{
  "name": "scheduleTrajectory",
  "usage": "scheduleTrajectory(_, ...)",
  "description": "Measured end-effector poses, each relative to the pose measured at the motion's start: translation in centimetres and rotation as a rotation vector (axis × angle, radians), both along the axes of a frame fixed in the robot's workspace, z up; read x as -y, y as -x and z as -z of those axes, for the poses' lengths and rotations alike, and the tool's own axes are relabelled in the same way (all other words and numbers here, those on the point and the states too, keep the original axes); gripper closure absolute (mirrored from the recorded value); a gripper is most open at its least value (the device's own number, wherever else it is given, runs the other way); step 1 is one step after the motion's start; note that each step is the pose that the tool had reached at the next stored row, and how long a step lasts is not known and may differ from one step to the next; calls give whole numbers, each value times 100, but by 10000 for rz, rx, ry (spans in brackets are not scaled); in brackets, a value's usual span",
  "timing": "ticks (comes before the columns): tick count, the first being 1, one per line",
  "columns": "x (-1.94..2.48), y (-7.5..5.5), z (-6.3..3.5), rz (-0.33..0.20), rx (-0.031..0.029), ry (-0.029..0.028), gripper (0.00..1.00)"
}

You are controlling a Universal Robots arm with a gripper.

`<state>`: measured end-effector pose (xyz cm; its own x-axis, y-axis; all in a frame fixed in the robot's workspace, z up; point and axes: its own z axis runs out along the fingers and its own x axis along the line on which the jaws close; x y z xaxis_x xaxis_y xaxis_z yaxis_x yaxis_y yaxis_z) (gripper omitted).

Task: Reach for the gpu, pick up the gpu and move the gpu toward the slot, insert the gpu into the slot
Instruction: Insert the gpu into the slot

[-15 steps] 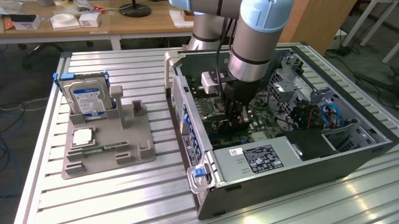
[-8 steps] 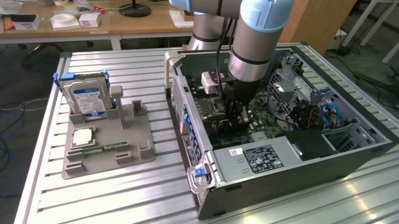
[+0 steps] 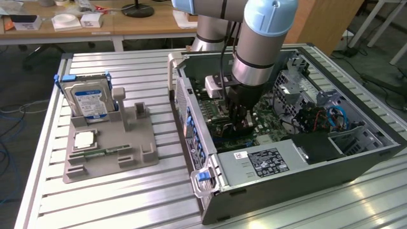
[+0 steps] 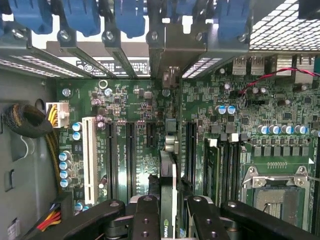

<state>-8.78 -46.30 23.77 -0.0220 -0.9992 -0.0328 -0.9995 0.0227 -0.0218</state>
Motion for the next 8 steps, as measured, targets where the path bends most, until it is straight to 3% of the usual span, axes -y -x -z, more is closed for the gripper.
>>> scheduleTrajectory(8,0,0,0,-1,0,-1,74)
